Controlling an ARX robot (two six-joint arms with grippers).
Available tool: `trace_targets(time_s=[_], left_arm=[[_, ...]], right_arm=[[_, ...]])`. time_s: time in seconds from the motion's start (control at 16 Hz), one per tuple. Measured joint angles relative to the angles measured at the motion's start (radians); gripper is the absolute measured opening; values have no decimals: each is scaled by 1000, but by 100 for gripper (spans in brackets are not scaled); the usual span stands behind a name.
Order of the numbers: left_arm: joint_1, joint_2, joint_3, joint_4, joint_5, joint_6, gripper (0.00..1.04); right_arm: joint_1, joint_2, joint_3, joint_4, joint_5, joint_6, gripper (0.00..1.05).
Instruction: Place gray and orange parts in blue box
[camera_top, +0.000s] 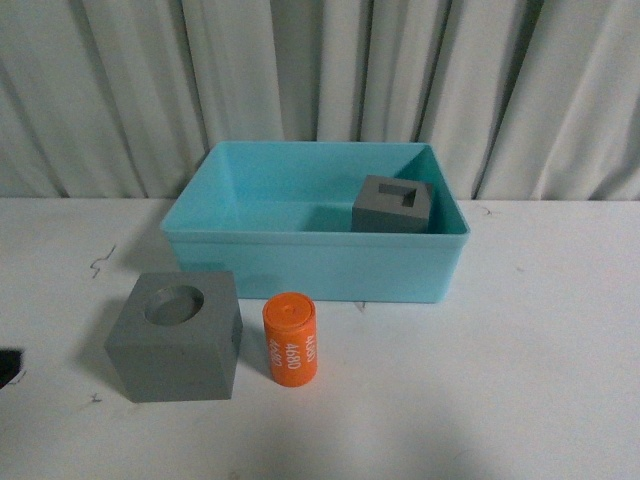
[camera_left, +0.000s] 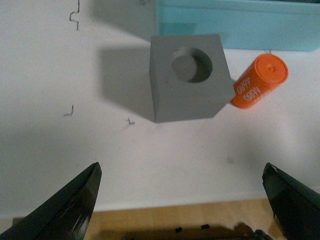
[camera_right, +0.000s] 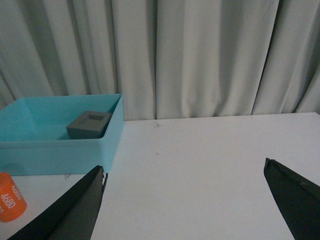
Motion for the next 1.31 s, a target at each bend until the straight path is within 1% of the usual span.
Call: trace_targets(time_s=[0.19, 0.38, 0.56, 0.81, 1.31], left_arm=[[-69, 356, 141, 223, -56, 20, 98], [-63, 608, 283, 338, -101, 58, 98], [-26, 755, 342, 362, -129, 101, 98], [21, 836, 373, 380, -132, 113, 98], [22, 872, 385, 389, -117, 124, 98]], right_arm=[[0, 0, 0, 0, 0, 0, 98], [0, 0, 0, 0, 0, 0, 98], [0, 0, 0, 0, 0, 0, 98], [0, 0, 0, 0, 0, 0, 98], [0, 0, 0, 0, 0, 0, 98]])
